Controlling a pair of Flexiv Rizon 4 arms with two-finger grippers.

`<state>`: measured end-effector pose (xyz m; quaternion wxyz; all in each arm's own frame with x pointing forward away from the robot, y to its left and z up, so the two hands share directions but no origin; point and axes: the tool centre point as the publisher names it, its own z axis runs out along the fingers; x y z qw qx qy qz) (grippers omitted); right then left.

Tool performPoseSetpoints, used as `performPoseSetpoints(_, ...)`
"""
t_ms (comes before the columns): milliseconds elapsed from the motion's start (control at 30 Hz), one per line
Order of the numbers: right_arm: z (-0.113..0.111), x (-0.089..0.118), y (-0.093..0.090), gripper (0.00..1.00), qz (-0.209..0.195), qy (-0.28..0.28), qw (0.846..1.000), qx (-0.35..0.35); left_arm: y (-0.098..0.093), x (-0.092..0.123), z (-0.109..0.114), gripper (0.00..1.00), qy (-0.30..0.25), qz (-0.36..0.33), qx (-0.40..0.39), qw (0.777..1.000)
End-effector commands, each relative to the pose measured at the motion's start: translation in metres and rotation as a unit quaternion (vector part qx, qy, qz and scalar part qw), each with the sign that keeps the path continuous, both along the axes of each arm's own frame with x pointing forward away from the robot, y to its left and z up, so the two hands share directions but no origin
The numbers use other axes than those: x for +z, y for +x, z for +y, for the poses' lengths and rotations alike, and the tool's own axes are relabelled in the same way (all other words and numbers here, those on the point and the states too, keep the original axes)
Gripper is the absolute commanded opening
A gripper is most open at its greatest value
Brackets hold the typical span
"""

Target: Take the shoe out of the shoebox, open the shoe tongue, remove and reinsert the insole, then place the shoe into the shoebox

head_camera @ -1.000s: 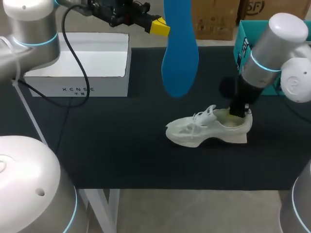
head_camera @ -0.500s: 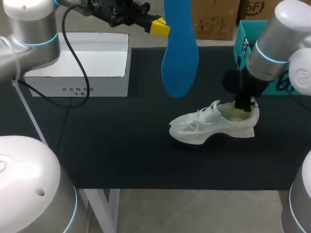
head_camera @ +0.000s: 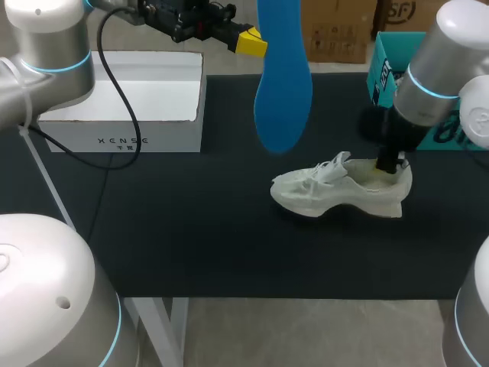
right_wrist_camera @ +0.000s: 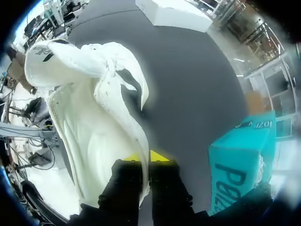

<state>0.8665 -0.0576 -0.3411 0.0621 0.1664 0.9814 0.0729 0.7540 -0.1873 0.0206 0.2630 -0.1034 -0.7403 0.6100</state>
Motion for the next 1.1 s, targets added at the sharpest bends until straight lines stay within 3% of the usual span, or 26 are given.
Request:
performPoseSetpoints(33,-0.019,0.004,-0.02,0.0,-0.008,0.036,0.942,-0.333,0.0,0.0,0.0,0.0,0.001,-0.001,0.0,1.0)
performPoseSetpoints(233,-0.028,0.005,-0.035,0.0,0.012,0.099,0.884,-0.457,0.0,0.0,0.0,0.0,0.001,-0.001,0.0,1.0)
performPoseSetpoints(267,-0.024,0.004,-0.037,0.0,0.021,0.098,0.885,-0.454,0.0,0.0,0.0,0.0,0.001,-0.001,0.0,1.0)
performPoseSetpoints(300,-0.016,0.002,-0.038,0.0,0.036,0.106,0.901,-0.42,0.0,0.0,0.0,0.0,0.001,-0.001,0.0,1.0)
performPoseSetpoints(833,-0.016,0.002,-0.038,0.0,0.036,0.106,0.901,-0.42,0.0,0.0,0.0,0.0,0.001,-0.001,0.0,1.0)
performPoseSetpoints(933,-0.024,0.007,-0.044,0.0,0.011,0.141,0.869,-0.475,0.0,0.0,0.0,0.0,0.001,-0.001,0.0,1.0)
performPoseSetpoints(1100,-0.031,0.014,-0.055,0.0,-0.033,0.161,0.839,-0.519,0.0,0.0,0.0,0.0,0.001,-0.001,0.0,1.0)
